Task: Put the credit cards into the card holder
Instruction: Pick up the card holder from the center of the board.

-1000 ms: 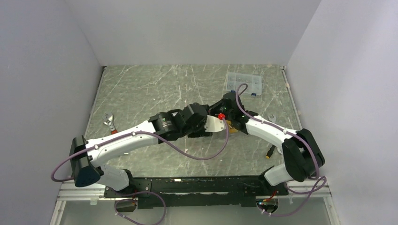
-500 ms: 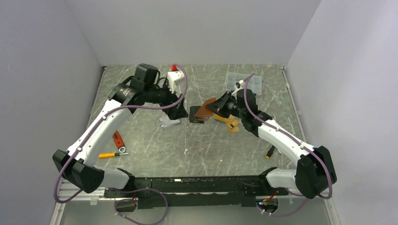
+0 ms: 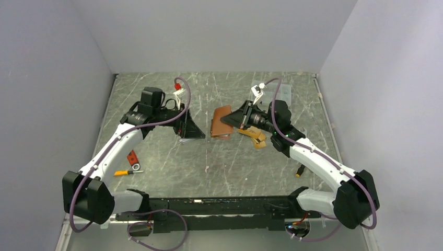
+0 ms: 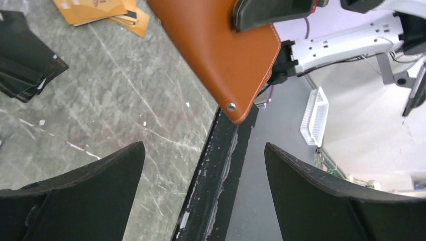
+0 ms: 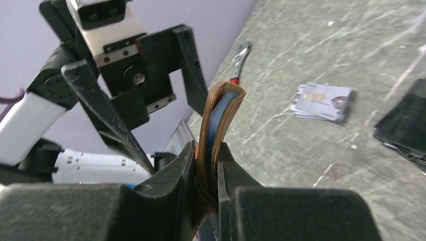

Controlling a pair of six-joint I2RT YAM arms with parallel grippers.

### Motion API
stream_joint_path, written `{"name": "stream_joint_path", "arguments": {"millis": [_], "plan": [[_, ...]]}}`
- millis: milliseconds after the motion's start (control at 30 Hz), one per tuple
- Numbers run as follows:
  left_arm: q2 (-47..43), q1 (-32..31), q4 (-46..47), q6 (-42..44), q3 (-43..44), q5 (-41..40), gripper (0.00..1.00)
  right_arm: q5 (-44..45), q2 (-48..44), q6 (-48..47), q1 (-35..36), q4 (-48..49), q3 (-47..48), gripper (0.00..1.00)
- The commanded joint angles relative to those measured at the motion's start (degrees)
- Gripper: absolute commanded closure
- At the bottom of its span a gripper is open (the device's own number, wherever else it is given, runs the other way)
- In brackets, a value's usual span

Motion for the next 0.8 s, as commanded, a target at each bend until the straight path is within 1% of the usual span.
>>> {"name": "stream_joint_path", "arguments": {"millis": [0,100,300,467,567,600,633,733,767], "plan": [[-2.91,0.8,13.06,-7.25,-3.26,8.18,0.07,-4.05,0.28,-2.87,3.66,9.24,1.3,1.0],[-3.16,1.59,17.94,-12.23,-6.21,9.8,0.11,-2.51,0.78,-4.38,6.72,10.82,1.3,1.0],[-5.53,3.52,23.47,-17.62,-10.76,12.36,0.2,2.19,3.11,-5.28,11.38,17.47,-0.77,1.0],[-6.14,5.32,34.74,-26.86,-14.35,15.55,0.33,5.1,4.92,-8.88,14.8,14.22,1.0,1.0],[-6.15,5.34,36.23,-27.77,-14.43,15.96,0.42,7.57,4.99,-8.94,15.25,14.23,0.22,1.0],[-6.15,5.39,37.13,-28.36,-14.77,16.13,0.45,8.4,4.86,-8.75,15.32,14.51,-0.17,1.0],[-6.15,5.39,37.67,-28.93,-15.16,16.27,0.54,9.11,4.84,-8.46,15.33,14.94,-0.44,1.0],[-5.98,5.34,36.83,-28.12,-15.41,15.94,0.77,10.84,4.56,-8.07,15.36,15.05,-0.93,1.0],[-5.86,5.42,36.17,-27.63,-15.28,15.77,0.89,11.32,4.37,-8.14,15.34,14.92,-0.98,0.99]]}}
